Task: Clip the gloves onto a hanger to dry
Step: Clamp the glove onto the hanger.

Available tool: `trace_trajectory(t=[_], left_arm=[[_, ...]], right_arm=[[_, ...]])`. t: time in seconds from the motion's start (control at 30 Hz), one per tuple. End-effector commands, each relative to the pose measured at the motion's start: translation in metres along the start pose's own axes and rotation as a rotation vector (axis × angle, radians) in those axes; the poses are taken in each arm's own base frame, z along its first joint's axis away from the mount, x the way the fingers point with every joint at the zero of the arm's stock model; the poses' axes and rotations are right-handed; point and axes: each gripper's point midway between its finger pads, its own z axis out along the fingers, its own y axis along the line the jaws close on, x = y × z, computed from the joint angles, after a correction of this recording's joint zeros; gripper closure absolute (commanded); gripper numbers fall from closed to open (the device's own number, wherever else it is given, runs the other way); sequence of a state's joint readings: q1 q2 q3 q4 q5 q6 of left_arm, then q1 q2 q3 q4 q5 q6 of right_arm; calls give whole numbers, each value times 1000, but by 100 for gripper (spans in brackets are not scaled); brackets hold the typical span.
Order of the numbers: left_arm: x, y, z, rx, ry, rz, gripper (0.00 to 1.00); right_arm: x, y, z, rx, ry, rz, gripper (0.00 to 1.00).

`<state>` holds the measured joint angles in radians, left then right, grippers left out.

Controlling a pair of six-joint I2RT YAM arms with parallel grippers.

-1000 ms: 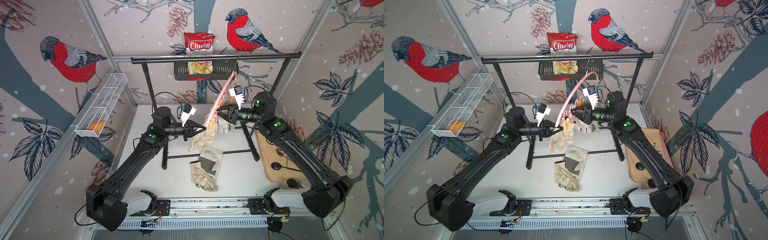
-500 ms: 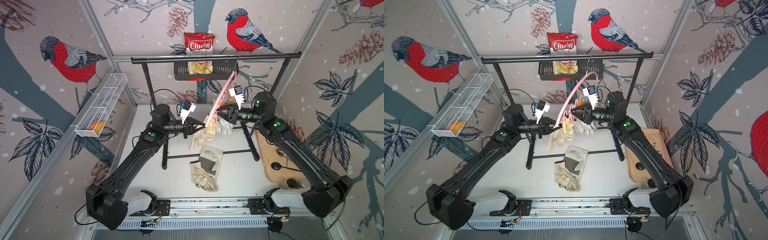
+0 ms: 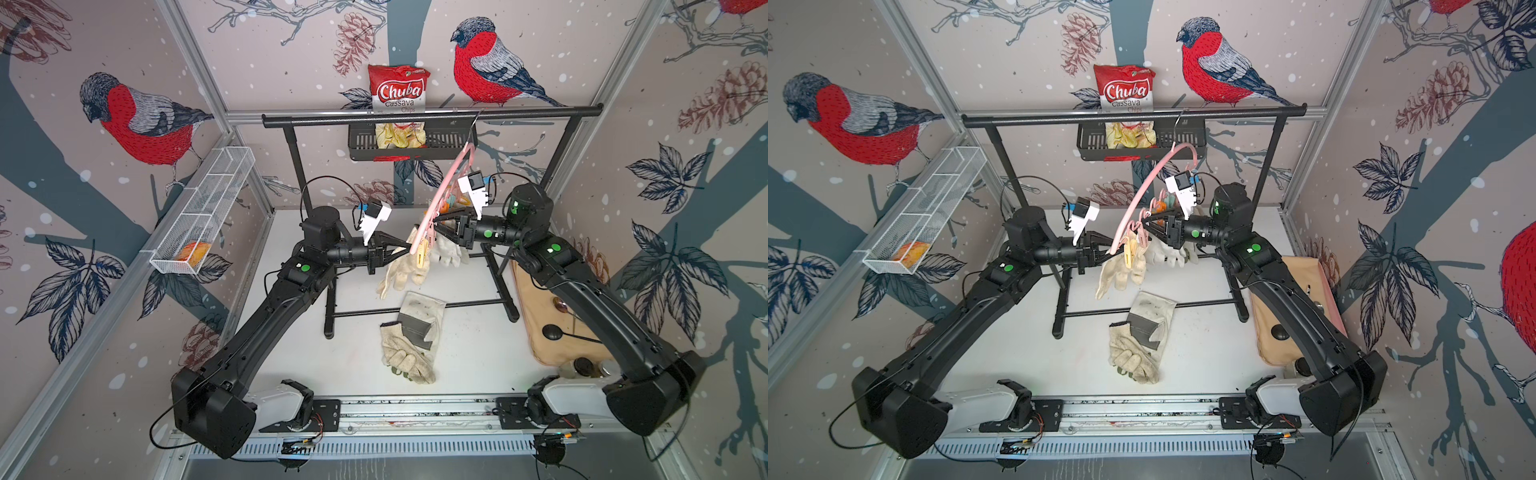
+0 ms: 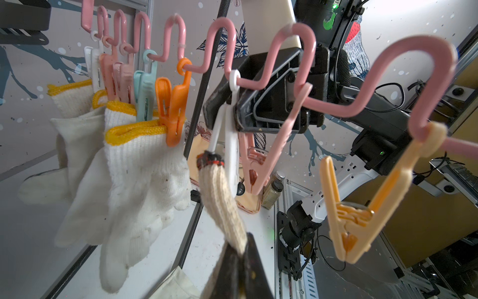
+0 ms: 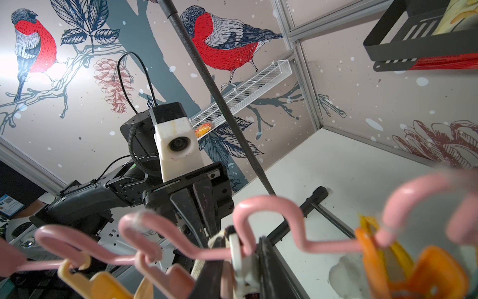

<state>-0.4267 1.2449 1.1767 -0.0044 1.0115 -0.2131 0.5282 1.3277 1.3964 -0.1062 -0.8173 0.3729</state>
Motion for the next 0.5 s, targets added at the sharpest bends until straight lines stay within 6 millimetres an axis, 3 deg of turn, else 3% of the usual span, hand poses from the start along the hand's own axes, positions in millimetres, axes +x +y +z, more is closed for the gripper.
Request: trace_trajectory(t=[0.0,0.1,0.47], left_arm=[[-13,-3,-2,1,-44,55,100],[-11,-2,-2,-2,-43,52,100],[-9,5,-5,-60,-55,68,98]], right_arm=[[-6,5,-1,-12,-19,-11,66],[-7,3,-2,-1,-26,-12,55],[-8,-5,-6,60,-39,-10,32]])
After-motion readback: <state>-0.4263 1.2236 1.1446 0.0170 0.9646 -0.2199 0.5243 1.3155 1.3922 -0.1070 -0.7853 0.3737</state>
